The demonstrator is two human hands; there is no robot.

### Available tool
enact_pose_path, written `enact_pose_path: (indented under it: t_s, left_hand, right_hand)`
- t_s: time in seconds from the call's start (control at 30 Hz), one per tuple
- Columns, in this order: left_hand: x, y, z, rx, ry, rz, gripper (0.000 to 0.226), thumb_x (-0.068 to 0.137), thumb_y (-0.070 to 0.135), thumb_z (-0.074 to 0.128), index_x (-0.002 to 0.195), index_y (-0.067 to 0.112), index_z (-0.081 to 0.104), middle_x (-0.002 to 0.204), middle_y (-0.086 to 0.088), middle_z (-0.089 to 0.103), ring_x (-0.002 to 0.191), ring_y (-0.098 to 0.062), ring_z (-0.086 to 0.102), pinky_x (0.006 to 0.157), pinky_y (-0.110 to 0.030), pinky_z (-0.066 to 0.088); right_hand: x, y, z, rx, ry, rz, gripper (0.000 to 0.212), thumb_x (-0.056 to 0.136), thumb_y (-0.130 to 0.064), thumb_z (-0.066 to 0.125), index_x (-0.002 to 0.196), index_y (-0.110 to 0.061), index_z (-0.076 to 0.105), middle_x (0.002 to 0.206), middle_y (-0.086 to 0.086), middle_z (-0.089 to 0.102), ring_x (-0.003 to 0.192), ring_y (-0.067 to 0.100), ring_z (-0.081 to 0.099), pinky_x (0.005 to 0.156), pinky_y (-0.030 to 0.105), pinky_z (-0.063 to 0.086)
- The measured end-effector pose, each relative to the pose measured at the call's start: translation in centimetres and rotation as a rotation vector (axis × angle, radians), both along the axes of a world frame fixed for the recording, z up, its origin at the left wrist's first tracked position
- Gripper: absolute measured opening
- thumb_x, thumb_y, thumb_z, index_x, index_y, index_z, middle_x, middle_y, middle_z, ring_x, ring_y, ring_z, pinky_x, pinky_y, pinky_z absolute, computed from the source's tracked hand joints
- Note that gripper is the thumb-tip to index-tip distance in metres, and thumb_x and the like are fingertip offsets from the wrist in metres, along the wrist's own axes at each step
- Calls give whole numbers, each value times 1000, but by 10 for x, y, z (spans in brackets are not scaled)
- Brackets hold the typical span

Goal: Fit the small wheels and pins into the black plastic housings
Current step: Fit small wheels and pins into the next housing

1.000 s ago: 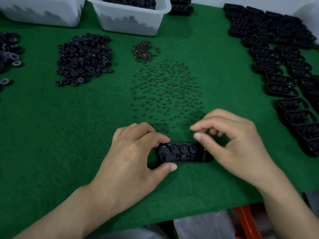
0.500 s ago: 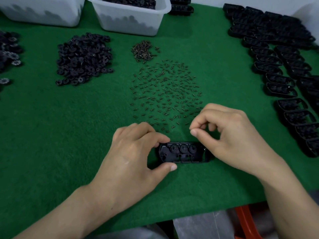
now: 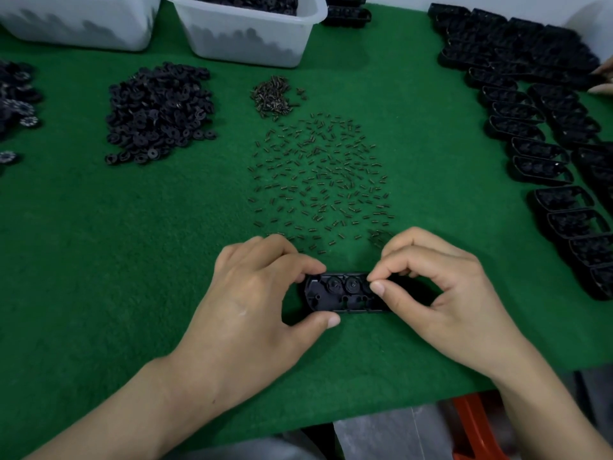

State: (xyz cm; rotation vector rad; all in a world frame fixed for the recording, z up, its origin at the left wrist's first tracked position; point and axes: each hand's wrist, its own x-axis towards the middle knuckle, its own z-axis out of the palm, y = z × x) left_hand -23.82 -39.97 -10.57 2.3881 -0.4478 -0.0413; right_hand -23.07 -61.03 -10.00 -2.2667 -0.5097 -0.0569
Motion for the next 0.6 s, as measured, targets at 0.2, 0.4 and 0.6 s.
enact_pose_path:
  t_s: [0.2,0.4,0.6]
  left_hand:
    - [0,0,-1,11,1,4,40,65,52,64,96,27,65,83,15,50,83,-4,48,85,-21,29]
    - [0,0,0,14,1,1,40,65,52,64,96,28,65,83,16,50,83,-2,46,86,-21,34]
    - [0,0,0,11,5,5,40,64,52,64,96,28,66,82,16,50,82,-1,47,85,-20,33]
  right_hand:
    - [1,-1,-2,3,13,5,6,75,-10,68,79,-14,67,81,-7,58,76,10,55,68,18,42]
    - [2,-9,-1,136,66,-1,15,77,1,59,79,-11,68,82,0,61,75,16,58,67,27,46]
    - [1,-10,-3,136,39,24,24,77,8,54,80,-9,70,84,3,61,78,17,59,68,27,47]
